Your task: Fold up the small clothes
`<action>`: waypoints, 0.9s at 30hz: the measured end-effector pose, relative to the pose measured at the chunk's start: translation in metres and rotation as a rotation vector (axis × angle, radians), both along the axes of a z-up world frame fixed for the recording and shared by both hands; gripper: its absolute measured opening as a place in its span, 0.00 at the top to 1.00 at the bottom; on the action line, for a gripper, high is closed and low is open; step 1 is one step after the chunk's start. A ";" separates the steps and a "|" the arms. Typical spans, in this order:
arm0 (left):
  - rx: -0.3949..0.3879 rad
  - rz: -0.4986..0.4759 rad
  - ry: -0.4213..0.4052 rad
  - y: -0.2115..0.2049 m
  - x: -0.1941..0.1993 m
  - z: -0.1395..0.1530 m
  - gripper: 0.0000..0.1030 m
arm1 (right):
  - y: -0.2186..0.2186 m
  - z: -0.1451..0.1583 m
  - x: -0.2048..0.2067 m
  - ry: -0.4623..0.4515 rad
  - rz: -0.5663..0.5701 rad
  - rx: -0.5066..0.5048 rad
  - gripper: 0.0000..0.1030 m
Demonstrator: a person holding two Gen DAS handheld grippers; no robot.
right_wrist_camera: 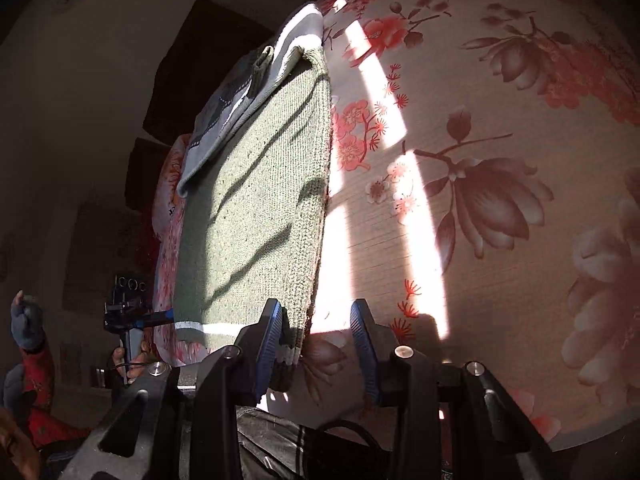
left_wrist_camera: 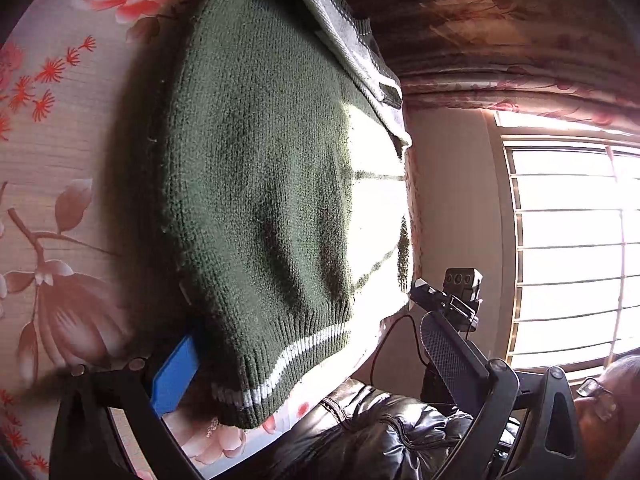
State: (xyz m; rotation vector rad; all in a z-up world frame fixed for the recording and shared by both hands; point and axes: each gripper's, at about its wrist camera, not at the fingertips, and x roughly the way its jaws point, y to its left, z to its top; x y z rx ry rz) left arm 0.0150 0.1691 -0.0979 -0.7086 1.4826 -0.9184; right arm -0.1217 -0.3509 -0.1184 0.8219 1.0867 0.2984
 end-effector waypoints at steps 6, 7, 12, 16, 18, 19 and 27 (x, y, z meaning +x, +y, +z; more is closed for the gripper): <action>0.003 -0.049 -0.002 -0.015 0.004 0.002 0.00 | 0.002 -0.005 0.005 0.019 0.037 0.056 0.64; 0.007 -0.060 -0.004 -0.018 0.003 0.002 0.00 | 0.004 -0.007 0.007 0.026 0.055 0.075 0.64; 0.027 -0.049 0.000 -0.022 0.001 0.004 0.00 | 0.023 -0.013 0.015 0.042 0.127 0.133 0.64; 0.087 -0.043 -0.069 -0.032 -0.004 0.010 0.00 | 0.028 -0.016 0.020 0.053 0.142 0.176 0.64; 0.166 -0.038 -0.106 -0.029 -0.008 0.017 0.00 | 0.030 -0.016 0.021 0.057 0.140 0.182 0.64; 0.174 -0.017 -0.125 -0.022 -0.008 0.021 0.00 | 0.029 -0.016 0.020 0.057 0.137 0.182 0.64; 0.140 0.080 -0.081 0.021 -0.001 0.013 0.00 | 0.022 -0.021 0.019 0.049 0.128 0.218 0.65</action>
